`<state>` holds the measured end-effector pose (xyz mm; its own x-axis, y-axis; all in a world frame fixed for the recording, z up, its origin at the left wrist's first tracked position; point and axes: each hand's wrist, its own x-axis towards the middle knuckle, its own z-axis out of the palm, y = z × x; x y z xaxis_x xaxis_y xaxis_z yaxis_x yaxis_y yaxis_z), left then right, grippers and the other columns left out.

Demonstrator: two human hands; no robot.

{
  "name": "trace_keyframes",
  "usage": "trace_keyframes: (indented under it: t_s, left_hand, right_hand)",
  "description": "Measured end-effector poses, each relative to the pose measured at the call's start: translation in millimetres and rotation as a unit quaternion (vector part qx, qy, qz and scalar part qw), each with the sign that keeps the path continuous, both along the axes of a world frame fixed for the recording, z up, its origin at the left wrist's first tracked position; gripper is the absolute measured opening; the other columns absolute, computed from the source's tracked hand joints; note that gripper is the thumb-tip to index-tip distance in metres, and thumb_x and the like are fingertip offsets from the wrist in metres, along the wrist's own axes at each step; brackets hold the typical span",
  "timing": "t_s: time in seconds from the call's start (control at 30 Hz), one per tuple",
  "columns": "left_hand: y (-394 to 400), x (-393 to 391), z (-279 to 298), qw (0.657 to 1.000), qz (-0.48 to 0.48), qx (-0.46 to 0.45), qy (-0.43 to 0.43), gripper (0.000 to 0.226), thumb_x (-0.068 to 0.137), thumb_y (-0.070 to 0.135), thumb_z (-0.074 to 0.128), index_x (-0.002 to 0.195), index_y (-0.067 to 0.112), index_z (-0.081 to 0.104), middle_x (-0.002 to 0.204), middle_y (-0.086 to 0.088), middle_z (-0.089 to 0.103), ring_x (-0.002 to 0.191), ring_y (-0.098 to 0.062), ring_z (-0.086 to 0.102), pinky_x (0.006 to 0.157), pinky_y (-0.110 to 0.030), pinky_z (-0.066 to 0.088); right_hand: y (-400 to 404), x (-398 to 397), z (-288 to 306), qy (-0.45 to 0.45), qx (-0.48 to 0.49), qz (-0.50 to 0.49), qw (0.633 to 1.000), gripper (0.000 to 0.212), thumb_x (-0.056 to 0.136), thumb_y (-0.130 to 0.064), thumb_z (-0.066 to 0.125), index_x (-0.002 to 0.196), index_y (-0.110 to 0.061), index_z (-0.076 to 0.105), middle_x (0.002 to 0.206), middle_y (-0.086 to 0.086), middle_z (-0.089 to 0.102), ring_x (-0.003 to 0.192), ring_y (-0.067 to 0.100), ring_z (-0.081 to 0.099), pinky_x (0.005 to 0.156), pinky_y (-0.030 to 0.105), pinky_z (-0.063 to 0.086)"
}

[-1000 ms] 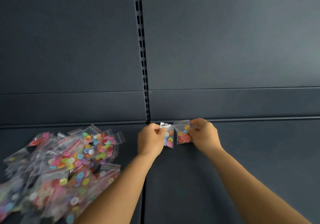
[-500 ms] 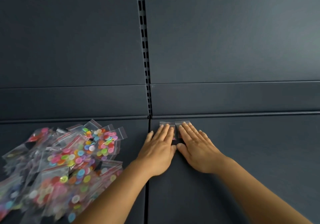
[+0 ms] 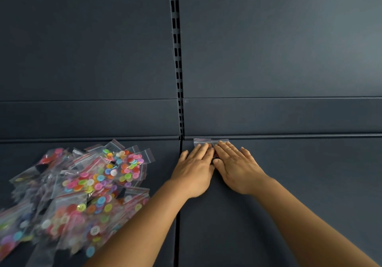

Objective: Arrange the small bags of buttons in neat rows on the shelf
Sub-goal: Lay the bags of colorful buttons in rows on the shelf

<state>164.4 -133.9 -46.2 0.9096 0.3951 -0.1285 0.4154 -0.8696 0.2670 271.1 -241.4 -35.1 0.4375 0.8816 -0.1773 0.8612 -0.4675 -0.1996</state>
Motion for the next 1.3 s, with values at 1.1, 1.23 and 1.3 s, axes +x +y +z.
trace_keyframes:
  t_s: [1.1,1.23,1.3]
  left_hand:
    - [10,-206,18,0.979,0.174,0.075,-0.075,0.051,0.097,0.038,0.043,0.145,0.022,0.035,0.149,0.007,0.032,0.138,-0.011,0.024,0.115,-0.025,0.014]
    - [14,-210,11,0.978,0.157,0.075,-0.112,0.042,0.095,0.036,0.048,0.134,0.023,0.05,0.137,0.008,0.044,0.129,-0.011,0.035,0.11,-0.026,0.024]
    - [16,-210,10,0.978,0.16,0.066,-0.12,0.04,0.094,0.039,0.049,0.131,0.023,0.053,0.132,0.009,0.047,0.125,-0.01,0.037,0.108,-0.026,0.027]
  right_hand:
    - [49,-157,17,0.098,0.125,0.13,0.979,0.053,0.093,-0.034,0.05,0.143,-0.024,0.033,0.137,-0.001,0.045,0.123,0.02,0.039,0.102,0.026,0.032]
    - [48,-170,13,0.105,0.113,0.059,0.986,0.051,0.09,-0.032,0.056,0.138,-0.022,0.04,0.129,0.003,0.049,0.119,0.023,0.044,0.098,0.028,0.037]
    - [48,-173,13,0.116,0.116,0.015,0.986,0.052,0.087,-0.028,0.06,0.136,-0.02,0.043,0.123,0.006,0.051,0.112,0.023,0.051,0.089,0.028,0.043]
